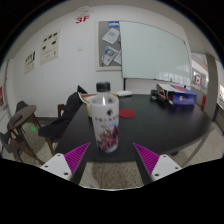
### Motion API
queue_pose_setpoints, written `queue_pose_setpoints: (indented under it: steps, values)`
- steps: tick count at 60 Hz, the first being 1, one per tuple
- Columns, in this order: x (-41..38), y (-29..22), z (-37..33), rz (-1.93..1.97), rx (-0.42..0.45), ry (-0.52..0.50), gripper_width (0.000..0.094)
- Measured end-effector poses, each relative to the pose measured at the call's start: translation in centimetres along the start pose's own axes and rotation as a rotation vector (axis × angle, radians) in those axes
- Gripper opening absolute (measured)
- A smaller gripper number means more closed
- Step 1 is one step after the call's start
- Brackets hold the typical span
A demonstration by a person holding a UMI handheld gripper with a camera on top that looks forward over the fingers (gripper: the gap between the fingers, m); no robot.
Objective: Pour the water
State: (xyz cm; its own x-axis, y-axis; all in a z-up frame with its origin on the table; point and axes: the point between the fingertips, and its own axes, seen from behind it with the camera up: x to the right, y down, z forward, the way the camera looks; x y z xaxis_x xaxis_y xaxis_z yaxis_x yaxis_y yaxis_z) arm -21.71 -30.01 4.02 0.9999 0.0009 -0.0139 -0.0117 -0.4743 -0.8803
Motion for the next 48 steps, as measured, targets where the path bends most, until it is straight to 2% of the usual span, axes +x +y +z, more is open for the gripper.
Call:
queue_pose_setpoints:
  steps: [13,18,20,21,33,40,48]
  values:
    - [-1.2,-5.1,6.9,-0.038,0.108,0.016,0.0813]
    - [-1.1,-5.6,8.3,-0.048,0.126,0.025,0.0714]
    - [-1.4,-5.7,8.6,-0.053,0.131,0.019,0.0643]
    - [-1.5,-5.7,8.7,-0.054,0.134,0.017,0.0557]
    - [-1.3,-6.0,8.9,-0.061,0.166,0.024,0.0419]
    - [-1.1,-6.0,8.8,-0.077,0.16,0.034,0.0401]
    - [2.3,-7.7,7.2,-0.146,0.138,0.133,0.0401]
